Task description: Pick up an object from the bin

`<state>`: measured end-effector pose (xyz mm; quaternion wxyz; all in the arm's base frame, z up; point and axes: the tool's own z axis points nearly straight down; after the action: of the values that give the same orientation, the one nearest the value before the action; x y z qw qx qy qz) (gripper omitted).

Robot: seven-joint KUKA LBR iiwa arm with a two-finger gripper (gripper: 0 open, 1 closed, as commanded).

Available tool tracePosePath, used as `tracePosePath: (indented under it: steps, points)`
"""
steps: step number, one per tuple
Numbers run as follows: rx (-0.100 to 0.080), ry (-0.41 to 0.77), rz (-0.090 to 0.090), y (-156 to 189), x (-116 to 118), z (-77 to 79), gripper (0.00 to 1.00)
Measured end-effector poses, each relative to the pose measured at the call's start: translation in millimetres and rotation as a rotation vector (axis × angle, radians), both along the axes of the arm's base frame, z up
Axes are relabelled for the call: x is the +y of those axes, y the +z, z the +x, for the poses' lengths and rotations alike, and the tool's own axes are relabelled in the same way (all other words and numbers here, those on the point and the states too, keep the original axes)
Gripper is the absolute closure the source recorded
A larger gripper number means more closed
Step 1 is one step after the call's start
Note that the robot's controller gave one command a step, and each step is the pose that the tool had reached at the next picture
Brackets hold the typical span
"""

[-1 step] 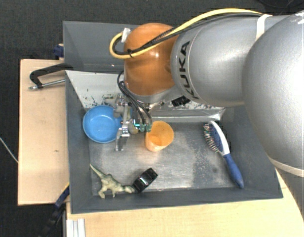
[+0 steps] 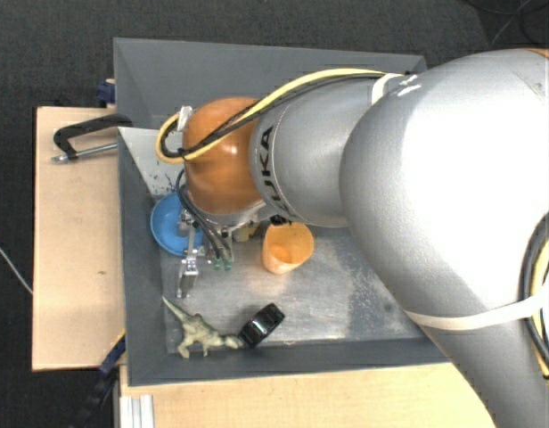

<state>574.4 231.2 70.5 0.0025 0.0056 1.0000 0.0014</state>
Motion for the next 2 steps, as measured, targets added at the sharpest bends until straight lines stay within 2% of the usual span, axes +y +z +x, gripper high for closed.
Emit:
tracePosePath:
  steps: [1,2]
  points:
    - [-0.004,-0.026,0.002,33.1,3.3,19.4,0.00]
    - [0.002,-0.185,0.001,30.7,-1.4,18.5,0.00]
